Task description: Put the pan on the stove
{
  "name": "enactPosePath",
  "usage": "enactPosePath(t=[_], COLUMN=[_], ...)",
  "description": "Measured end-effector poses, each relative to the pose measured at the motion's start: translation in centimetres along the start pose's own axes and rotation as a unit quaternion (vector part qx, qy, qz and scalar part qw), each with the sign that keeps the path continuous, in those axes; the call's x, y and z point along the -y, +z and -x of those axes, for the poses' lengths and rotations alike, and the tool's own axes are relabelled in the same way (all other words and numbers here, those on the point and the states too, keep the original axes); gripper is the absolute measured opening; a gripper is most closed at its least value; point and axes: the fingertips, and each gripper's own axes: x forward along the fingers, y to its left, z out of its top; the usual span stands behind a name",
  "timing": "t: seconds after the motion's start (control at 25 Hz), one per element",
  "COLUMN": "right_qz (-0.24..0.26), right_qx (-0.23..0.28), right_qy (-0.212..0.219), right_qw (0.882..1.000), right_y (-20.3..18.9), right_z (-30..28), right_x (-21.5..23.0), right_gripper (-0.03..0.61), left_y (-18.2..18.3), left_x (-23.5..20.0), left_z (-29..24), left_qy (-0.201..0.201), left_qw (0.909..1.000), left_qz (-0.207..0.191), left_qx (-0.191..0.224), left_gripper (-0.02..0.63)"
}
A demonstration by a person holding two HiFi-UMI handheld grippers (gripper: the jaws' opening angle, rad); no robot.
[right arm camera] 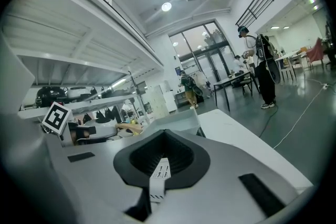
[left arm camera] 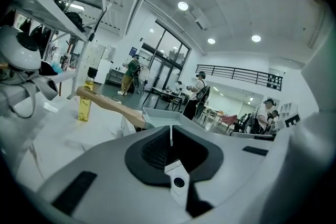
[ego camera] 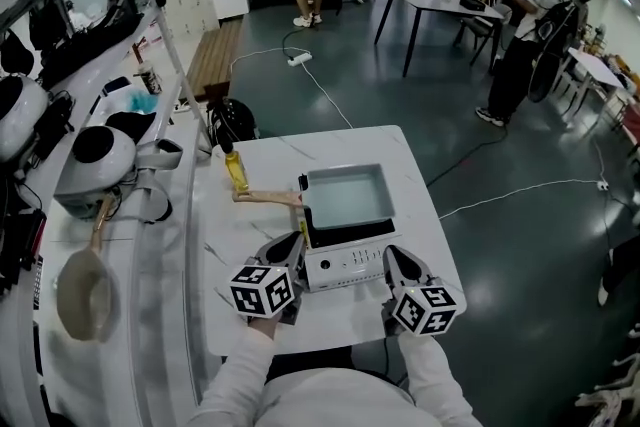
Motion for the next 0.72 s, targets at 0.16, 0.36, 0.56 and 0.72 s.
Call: enactPosePath(t=[0.16, 0.36, 0.56, 0.72], right_qz=[0.003, 0.008, 0.003, -0.004], right_qx=[-0.002, -0.004, -0.003, 0.0], right_qy=[0.0, 0.004, 0.004, 0.002], right_qw=[1.0, 1.0, 1.0, 1.0], right_y=[-0.32, 0.0, -0.11, 0.01], right_z=[-0.54, -0.53, -0.77, -0.53], right_x=[-0.11, 0.27, 0.43, 0.8], right_gripper=[0.026, 0.026, 0.027, 0.026], left_y=[-0.18, -0.29, -0.32, -0.24], left_x=[-0.47, -0.21, -0.66, -0.59], left_z=[-0.08, -0.17, 0.01, -0.08], left_qy=[0.002, 0.01, 0.014, 0.015], left_qw=[1.0, 0.9999, 0.9999, 0.9998], left_qz=[0.002, 0.005, 0.009, 0.014], left_qx=[-0.001, -0.002, 0.0, 0.001], left_gripper=[0.028, 0.028, 0.028, 0.028])
